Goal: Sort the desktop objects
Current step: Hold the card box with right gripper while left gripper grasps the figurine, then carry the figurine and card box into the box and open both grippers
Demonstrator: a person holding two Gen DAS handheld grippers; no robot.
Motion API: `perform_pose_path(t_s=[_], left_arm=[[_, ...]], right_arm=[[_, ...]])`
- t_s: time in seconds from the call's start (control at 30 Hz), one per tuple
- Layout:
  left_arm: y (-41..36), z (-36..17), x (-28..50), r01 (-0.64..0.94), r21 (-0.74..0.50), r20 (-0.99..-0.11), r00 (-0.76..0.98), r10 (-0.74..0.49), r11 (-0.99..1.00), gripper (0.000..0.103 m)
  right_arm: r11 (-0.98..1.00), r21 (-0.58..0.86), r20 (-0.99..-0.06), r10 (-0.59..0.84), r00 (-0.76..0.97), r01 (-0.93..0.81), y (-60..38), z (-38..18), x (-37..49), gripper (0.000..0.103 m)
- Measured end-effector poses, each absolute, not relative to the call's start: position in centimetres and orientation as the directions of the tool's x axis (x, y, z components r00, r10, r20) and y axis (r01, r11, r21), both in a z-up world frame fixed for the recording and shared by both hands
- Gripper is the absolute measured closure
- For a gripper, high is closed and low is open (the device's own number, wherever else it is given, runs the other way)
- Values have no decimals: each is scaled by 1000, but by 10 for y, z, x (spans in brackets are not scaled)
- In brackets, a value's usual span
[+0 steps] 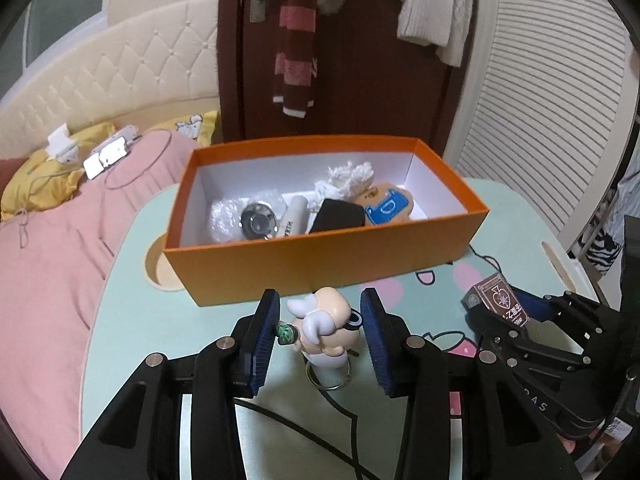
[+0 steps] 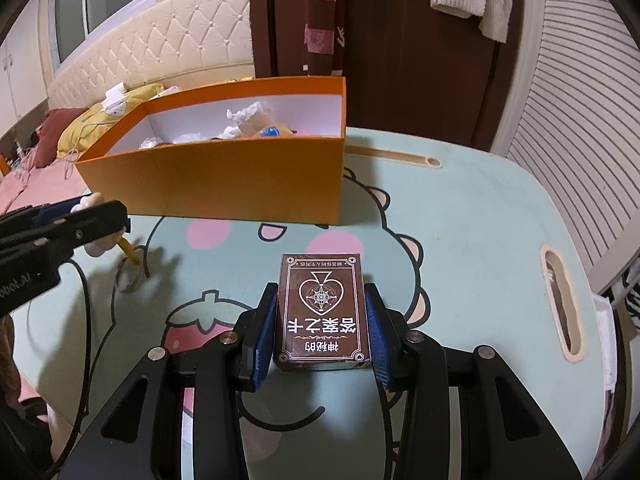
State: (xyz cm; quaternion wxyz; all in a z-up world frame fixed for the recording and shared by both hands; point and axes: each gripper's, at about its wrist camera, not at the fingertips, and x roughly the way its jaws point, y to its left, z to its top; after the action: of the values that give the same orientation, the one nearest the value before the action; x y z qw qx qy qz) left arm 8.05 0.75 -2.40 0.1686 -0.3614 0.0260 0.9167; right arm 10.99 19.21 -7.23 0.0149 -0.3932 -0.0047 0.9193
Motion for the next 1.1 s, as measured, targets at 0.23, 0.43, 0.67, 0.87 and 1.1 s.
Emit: perform_pose_path(t_s=[0.23,0.43,0.67,0.87,1.1], left_arm=[[-2,-7,84,-318,-97,-642,-704,303,-943,63],[-3,5,82,-301,-75,-640,-717,278,-951,63],[0,16,74,-284,-58,-631,-732,256,-957,63],[3,23,66,-293,-54,-622,-738,262,-955,63],[4,33,52,-294,-43,-617,-744,257,-955,63]], right_arm=[[-999,-43,-703,37,-710,-9,188,-61,113,61],[-1000,-28,-690,20,-723,-1,189,-46,114,61],[-999,30,-673,-32,-739,17,191,-22,111,61],[-998,41,-658,-57,-751,40,184,-7,101,61],[-996,47,-638,-92,-764,81,171,9,81,61]])
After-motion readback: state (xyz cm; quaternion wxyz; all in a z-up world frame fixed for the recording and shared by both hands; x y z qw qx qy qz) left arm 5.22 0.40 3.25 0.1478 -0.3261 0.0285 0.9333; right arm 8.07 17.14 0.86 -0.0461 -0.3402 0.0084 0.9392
